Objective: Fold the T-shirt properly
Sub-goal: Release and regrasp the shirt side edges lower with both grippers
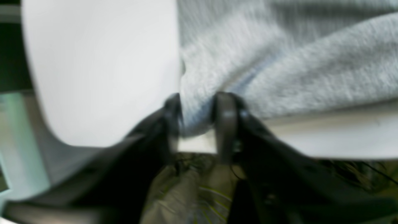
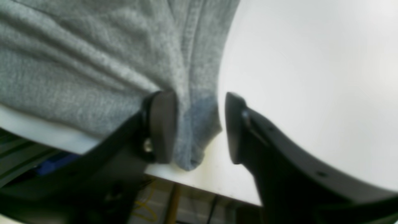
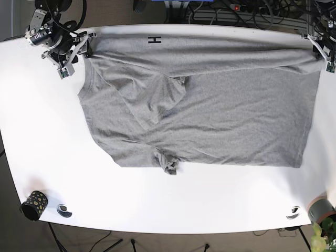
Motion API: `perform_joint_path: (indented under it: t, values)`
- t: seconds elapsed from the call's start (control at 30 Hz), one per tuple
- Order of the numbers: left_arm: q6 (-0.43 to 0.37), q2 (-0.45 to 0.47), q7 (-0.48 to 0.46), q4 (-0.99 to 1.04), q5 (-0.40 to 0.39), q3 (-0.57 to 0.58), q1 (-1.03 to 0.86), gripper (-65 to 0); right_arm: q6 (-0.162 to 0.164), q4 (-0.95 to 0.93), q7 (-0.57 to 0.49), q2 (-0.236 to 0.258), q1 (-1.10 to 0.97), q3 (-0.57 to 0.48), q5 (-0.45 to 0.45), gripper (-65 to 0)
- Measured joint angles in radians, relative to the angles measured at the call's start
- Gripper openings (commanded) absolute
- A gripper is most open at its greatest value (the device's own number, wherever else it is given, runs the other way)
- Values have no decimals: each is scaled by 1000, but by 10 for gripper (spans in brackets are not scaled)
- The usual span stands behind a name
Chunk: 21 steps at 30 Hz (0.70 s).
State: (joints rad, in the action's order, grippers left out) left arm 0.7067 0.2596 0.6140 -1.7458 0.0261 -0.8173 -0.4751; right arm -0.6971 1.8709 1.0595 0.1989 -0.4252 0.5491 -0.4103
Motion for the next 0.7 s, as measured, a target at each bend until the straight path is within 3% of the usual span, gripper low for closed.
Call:
perform_joint_path:
  t: [0.1,0.2,0.37,0.7]
  values:
    - [-1,-2,10,-47,4,2,26,-289,0,47,-3,-5,8,1,2,-170]
    - [-1,1,43,-86,-4,6,88,-244,0,50,-1,-5,48,0,6,-149]
    - [0,13,134,-92,11,9,238,-240,0,-20,2,0,174,-1,9,-149]
    - [2,24,131,17,1,145,459,-242,4,-306,0,50,463,-2,13,-149]
